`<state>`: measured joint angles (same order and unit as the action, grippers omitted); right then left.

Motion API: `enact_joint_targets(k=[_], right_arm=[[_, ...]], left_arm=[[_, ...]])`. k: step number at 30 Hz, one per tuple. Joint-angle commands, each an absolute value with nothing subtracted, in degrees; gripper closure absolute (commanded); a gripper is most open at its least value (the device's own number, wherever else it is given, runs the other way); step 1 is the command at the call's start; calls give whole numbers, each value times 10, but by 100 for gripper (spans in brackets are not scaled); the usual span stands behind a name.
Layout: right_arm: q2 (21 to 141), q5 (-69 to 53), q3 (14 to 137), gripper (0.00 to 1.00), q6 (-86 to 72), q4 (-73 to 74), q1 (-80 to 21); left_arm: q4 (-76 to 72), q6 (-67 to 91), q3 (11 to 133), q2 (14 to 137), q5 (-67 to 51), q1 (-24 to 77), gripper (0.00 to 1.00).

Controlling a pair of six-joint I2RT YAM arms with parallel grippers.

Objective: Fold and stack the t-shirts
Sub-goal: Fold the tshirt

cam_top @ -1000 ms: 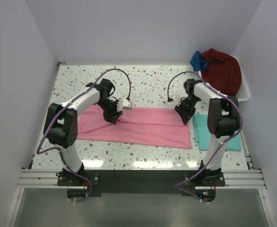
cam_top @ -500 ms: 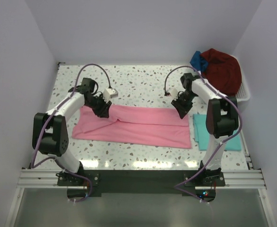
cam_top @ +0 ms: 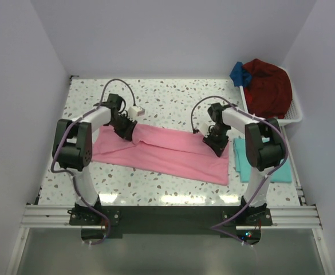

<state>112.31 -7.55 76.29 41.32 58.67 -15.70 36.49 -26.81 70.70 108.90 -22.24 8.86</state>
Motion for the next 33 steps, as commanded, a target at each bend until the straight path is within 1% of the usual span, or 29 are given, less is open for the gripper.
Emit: enact_joint_targets(k=[1, 3, 4, 5, 6, 7, 8, 9, 11, 12, 13, 14, 16, 17, 18, 20, 24, 27, 28, 33], right_arm=[[1085, -72, 691, 79, 400, 589, -191], [1055, -97, 659, 79, 380, 591, -241], [1045, -111, 632, 79, 369, 591, -264], [1037, -125, 622, 79, 358, 590, -291], [1028, -139, 616, 78, 335, 591, -347], [1025, -175, 619, 78, 324, 593, -374], [1021, -192, 626, 77, 316, 604, -396], [1013, -215, 645, 77, 302, 611, -424], [1005, -273, 669, 74, 292, 635, -432], [1003, -281, 682, 74, 290, 645, -431], [993, -282, 703, 74, 290, 651, -432], [986, -273, 712, 73, 289, 658, -431], [972, -249, 729, 73, 294, 657, -428], [972, -217, 734, 73, 294, 646, -425], [973, -197, 739, 73, 299, 639, -422], [994, -172, 746, 74, 300, 625, -411], [1050, -113, 771, 78, 298, 606, -371], [1070, -71, 766, 79, 308, 585, -363], [1072, -69, 761, 79, 313, 581, -364], [1095, -74, 740, 79, 323, 570, -365]], left_arm=[[344, -319, 755, 1205, -101, 85, 77], [354, -328, 850, 1242, -109, 86, 77], [379, -339, 893, 1281, -128, 86, 76], [390, -343, 979, 1300, -141, 88, 75], [396, -343, 1023, 1317, -147, 90, 74], [409, -338, 1065, 1349, -156, 92, 71], [422, -337, 1151, 1361, -175, 91, 69], [432, -319, 1187, 1369, -202, 91, 67], [432, -299, 1250, 1367, -231, 91, 64], [426, -291, 1252, 1355, -244, 91, 63], [398, -267, 1244, 1319, -257, 91, 61], [380, -256, 1205, 1297, -258, 91, 58], [331, -228, 1158, 1230, -255, 91, 56], [316, -218, 1108, 1211, -251, 91, 55], [296, -203, 1085, 1194, -244, 91, 54], [298, -193, 1040, 1165, -239, 91, 54], [316, -175, 978, 1151, -217, 91, 57], [295, -171, 906, 1132, -210, 90, 59], [288, -169, 875, 1123, -209, 91, 60], [294, -166, 841, 1144, -220, 91, 65]])
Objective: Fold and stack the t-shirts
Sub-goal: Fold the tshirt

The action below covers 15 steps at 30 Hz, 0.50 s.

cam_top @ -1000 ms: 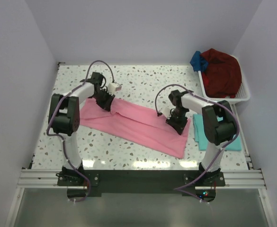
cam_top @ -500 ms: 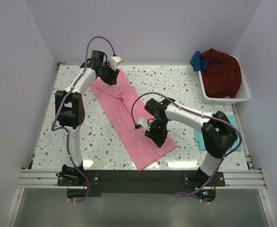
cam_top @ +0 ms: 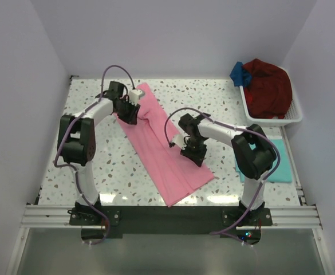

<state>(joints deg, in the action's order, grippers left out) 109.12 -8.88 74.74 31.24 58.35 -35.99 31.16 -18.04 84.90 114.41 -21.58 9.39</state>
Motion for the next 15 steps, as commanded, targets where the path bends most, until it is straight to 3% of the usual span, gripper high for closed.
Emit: enact_joint_targets(k=[1, 6, 15], right_arm=[[1098, -84, 737, 79, 321, 569, -366], [1107, -127, 700, 79, 297, 555, -401], [1145, -276, 719, 75, 219, 522, -480]], left_arm=[[289, -163, 831, 1152, -220, 91, 65], [298, -155, 864, 1212, -229, 92, 69], [359, -136, 1112, 1388, -288, 111, 73]])
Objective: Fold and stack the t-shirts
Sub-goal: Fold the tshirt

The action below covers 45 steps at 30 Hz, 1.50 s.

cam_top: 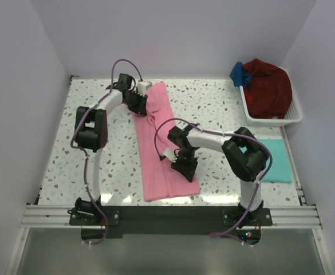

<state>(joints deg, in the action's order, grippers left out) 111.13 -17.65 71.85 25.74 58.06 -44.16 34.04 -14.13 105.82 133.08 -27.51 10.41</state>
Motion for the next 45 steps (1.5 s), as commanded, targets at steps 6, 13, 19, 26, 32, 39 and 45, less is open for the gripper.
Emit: enact_joint_targets(k=[6, 13, 19, 26, 32, 39, 45], right_arm=[[1116, -354, 804, 70, 208, 551, -483], [1113, -307, 943, 69, 186, 552, -346], [1164, -168, 1036, 75, 162, 483, -314], [1278, -70, 1118, 80, 140, 410, -313], [1320, -17, 1133, 84, 130, 362, -315], [1352, 41, 1134, 86, 113, 345, -303], [1397, 60, 1189, 87, 116, 361, -294]], left_arm=[[373, -144, 1197, 1375, -348, 111, 62], [319, -172, 1025, 1213, -311, 104, 55], [287, -156, 953, 1168, -314, 104, 55], [261, -109, 936, 1198, -310, 104, 58], [258, -98, 932, 1228, -280, 104, 61], [277, -105, 984, 1293, -215, 97, 63], [272, -101, 1034, 1328, -214, 94, 63]])
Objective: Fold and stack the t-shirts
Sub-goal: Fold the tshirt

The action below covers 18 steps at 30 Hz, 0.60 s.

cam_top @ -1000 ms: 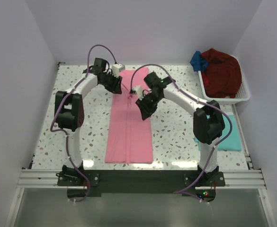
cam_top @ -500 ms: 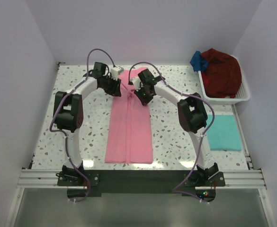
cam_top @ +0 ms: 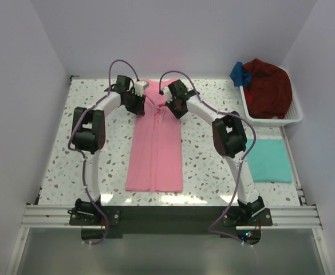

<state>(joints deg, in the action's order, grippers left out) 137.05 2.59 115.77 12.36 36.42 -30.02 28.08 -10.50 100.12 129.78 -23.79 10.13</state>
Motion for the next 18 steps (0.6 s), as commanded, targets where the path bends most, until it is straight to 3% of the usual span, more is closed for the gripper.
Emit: enact_joint_targets(k=[1, 12, 16, 17, 18], right_arm=[[1407, 65, 1195, 87, 119, 361, -293], [1442, 76, 1284, 84, 128, 378, -284], [1378, 28, 1288, 64, 146, 389, -283], [1362, 9, 1289, 53, 149, 393, -284], [1323, 2, 1289, 49, 155, 397, -284]], left_arm=[[277, -99, 1041, 1333, -216, 94, 63], [277, -89, 1091, 1355, -233, 91, 57], [258, -112, 1080, 1300, -265, 87, 50], [251, -125, 1071, 1261, -278, 87, 44], [244, -133, 1065, 1237, -288, 87, 41]])
